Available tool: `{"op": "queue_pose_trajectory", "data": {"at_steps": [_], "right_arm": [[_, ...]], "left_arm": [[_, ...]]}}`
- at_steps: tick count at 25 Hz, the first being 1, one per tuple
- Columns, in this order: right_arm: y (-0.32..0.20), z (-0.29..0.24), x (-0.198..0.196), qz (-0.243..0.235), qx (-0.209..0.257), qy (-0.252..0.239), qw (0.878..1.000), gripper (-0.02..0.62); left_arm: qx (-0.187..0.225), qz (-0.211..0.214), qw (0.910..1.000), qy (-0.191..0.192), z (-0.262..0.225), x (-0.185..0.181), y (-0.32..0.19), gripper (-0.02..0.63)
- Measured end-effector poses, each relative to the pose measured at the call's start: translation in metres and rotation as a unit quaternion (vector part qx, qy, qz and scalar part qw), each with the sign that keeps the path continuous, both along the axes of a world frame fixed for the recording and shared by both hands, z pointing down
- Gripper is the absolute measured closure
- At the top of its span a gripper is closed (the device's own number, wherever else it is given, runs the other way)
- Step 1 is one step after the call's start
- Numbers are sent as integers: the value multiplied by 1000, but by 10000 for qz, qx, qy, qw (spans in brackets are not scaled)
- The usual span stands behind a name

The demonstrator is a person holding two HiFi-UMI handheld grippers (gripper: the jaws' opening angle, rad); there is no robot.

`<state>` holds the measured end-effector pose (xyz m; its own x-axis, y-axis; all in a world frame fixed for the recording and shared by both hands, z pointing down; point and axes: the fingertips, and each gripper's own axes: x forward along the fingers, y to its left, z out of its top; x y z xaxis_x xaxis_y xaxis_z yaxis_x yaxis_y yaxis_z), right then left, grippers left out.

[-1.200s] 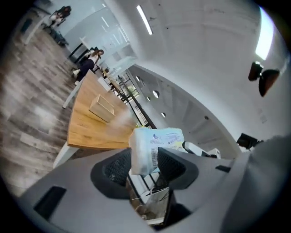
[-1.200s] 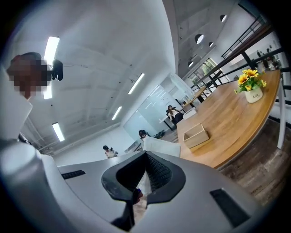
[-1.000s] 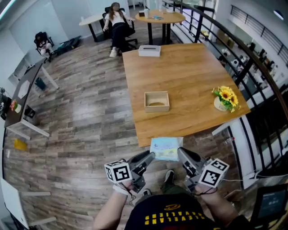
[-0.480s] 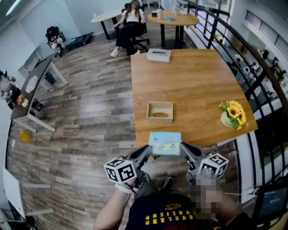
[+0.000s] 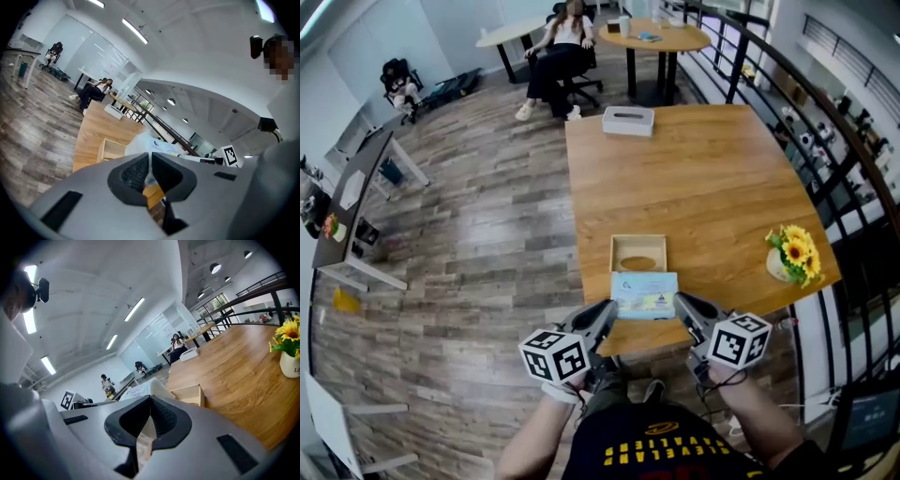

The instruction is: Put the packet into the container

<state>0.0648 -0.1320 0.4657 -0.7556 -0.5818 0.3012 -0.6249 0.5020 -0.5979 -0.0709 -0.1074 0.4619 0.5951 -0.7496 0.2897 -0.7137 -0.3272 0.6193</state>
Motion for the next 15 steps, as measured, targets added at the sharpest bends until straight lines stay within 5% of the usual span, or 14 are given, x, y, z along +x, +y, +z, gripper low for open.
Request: {"op": "queue_pose_trajectory", "data": {"at_steps": [15], "right_arm": [[-86, 26, -21, 703, -296, 567, 9955, 583]], "left_arm": [[-84, 800, 9967, 65, 24, -23, -105, 581]]}}
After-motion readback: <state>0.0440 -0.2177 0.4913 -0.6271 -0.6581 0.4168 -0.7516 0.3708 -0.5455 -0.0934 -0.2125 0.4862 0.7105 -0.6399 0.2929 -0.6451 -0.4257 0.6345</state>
